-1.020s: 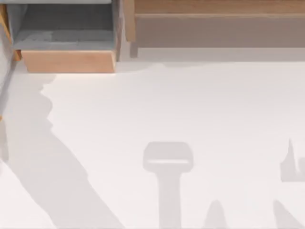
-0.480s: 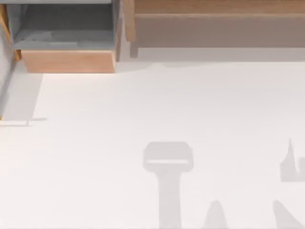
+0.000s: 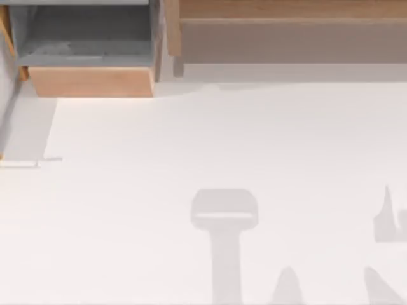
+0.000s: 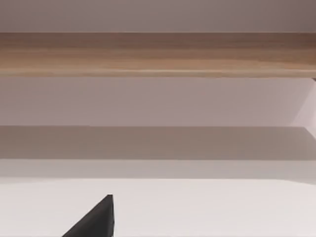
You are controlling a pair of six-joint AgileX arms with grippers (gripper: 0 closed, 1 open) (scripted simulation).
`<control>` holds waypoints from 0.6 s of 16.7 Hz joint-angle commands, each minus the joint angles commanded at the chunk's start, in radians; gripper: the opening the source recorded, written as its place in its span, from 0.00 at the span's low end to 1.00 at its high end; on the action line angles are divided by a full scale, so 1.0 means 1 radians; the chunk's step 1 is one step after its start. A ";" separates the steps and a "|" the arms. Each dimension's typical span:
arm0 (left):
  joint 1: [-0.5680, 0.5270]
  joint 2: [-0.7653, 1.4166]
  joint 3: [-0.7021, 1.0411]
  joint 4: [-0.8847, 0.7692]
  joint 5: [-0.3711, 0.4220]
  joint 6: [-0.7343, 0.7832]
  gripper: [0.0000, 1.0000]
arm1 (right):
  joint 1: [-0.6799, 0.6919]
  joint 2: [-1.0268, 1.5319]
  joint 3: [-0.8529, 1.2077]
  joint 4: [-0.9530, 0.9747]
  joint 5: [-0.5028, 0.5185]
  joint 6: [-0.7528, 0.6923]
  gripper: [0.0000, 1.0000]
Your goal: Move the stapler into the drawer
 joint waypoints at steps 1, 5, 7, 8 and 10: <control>-0.025 0.003 -0.042 0.049 0.019 0.035 1.00 | 0.000 0.000 0.000 0.000 0.000 0.000 1.00; -0.106 -0.001 -0.144 0.175 0.075 0.123 1.00 | 0.000 0.000 0.000 0.000 0.000 0.000 1.00; -0.117 -0.003 -0.155 0.190 0.082 0.133 1.00 | 0.000 0.000 0.000 0.000 0.000 0.000 1.00; -0.117 -0.003 -0.155 0.190 0.082 0.133 1.00 | 0.000 0.000 0.000 0.000 0.000 0.000 1.00; -0.117 -0.003 -0.155 0.190 0.082 0.133 1.00 | 0.000 0.000 0.000 0.000 0.000 0.000 1.00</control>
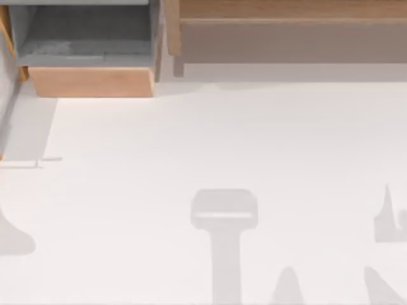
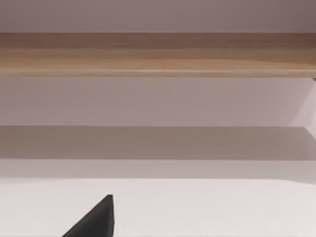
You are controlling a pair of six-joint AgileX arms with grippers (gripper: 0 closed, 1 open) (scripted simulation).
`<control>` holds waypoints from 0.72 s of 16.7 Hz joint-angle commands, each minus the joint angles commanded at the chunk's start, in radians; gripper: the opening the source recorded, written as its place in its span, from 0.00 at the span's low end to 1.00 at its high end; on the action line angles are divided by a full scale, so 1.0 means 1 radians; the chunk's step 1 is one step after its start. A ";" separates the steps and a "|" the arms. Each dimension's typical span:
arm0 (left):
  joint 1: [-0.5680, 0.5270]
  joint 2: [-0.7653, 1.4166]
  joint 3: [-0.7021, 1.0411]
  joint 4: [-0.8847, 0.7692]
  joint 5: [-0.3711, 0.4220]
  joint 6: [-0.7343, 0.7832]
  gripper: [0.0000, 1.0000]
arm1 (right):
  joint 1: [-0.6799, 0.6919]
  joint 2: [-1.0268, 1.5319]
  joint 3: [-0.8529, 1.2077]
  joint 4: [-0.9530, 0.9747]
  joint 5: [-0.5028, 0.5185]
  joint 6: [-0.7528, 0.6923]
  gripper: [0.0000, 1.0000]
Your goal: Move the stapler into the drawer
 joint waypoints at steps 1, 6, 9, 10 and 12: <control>0.004 0.001 0.003 -0.002 -0.001 -0.001 1.00 | 0.000 0.000 0.000 0.000 0.000 0.000 1.00; -0.048 0.024 0.063 -0.037 -0.047 -0.001 1.00 | 0.000 0.000 0.000 0.000 0.000 0.000 1.00; -0.060 0.031 0.078 -0.046 -0.059 -0.001 1.00 | 0.000 0.000 0.000 0.000 0.000 0.000 1.00; -0.060 0.031 0.078 -0.046 -0.059 -0.001 1.00 | 0.000 0.000 0.000 0.000 0.000 0.000 1.00; -0.060 0.031 0.078 -0.046 -0.059 -0.001 0.92 | 0.000 0.000 0.000 0.000 0.000 0.000 1.00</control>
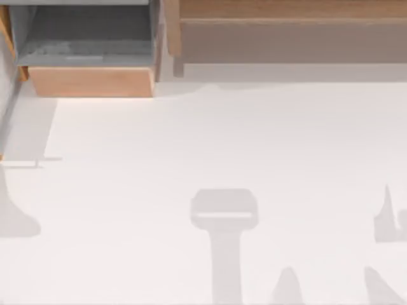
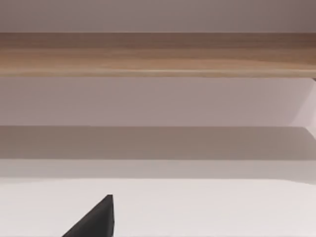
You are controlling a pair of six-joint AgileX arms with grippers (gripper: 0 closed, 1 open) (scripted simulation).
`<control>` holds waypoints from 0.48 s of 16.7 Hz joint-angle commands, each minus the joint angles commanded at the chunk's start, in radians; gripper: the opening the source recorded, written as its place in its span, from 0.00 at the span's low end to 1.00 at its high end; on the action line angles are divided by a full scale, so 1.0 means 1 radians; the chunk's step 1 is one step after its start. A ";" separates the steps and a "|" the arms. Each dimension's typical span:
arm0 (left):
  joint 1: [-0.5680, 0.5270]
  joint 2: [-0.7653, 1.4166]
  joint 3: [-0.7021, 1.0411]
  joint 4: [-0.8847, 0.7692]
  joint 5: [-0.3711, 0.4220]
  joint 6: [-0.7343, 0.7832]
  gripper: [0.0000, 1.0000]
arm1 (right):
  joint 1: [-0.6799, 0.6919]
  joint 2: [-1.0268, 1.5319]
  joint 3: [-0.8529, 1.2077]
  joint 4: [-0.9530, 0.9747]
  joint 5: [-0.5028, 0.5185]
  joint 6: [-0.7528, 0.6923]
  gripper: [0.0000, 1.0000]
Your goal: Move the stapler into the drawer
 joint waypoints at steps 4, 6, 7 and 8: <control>0.000 0.000 0.000 0.000 0.000 0.000 0.62 | 0.000 0.000 0.000 0.000 0.000 0.000 1.00; 0.000 0.000 0.000 0.000 0.000 0.000 0.47 | 0.000 0.000 0.000 0.000 0.000 0.000 1.00; 0.000 0.000 0.000 0.000 0.000 0.000 0.40 | 0.000 0.000 0.000 0.000 0.000 0.000 1.00; 0.000 0.000 0.000 0.000 0.000 0.000 0.32 | 0.000 0.000 0.000 0.000 0.000 0.000 1.00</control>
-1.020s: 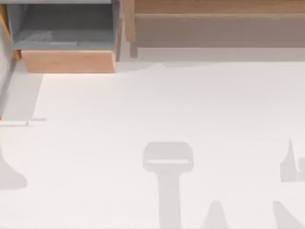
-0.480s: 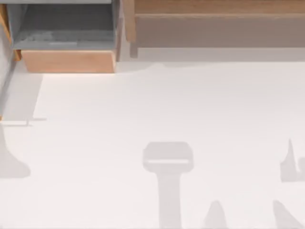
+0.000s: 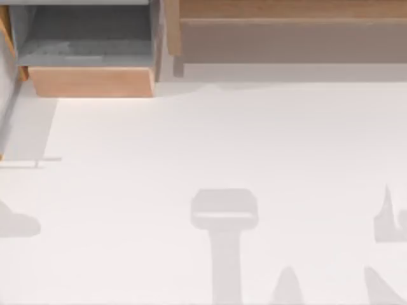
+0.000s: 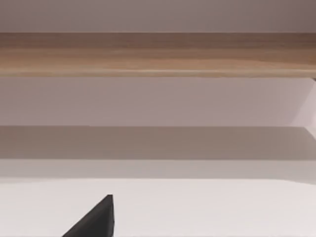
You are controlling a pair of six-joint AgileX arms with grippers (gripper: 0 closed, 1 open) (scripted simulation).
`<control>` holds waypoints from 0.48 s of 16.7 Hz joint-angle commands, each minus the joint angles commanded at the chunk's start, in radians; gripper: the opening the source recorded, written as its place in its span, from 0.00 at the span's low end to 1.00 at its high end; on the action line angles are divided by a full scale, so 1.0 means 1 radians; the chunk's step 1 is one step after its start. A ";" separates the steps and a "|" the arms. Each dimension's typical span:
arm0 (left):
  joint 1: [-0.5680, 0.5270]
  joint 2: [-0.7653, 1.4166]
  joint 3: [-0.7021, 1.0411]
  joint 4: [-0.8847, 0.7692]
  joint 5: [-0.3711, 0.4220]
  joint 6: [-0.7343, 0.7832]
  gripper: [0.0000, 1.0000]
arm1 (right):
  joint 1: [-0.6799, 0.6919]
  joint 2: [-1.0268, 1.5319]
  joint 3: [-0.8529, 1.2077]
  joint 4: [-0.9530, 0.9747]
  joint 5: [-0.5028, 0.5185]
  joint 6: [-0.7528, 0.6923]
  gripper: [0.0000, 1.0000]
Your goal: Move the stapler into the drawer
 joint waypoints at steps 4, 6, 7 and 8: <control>0.000 0.000 0.000 0.000 0.000 0.000 0.02 | 0.000 0.000 0.000 0.000 0.000 0.000 1.00; 0.000 0.000 0.000 0.000 0.000 0.000 0.00 | 0.000 0.000 0.000 0.000 0.000 0.000 1.00; 0.000 0.000 0.000 0.000 0.000 0.000 0.00 | 0.000 0.000 0.000 0.000 0.000 0.000 1.00; 0.000 0.000 0.000 0.000 0.000 0.000 0.00 | 0.000 0.000 0.000 0.000 0.000 0.000 1.00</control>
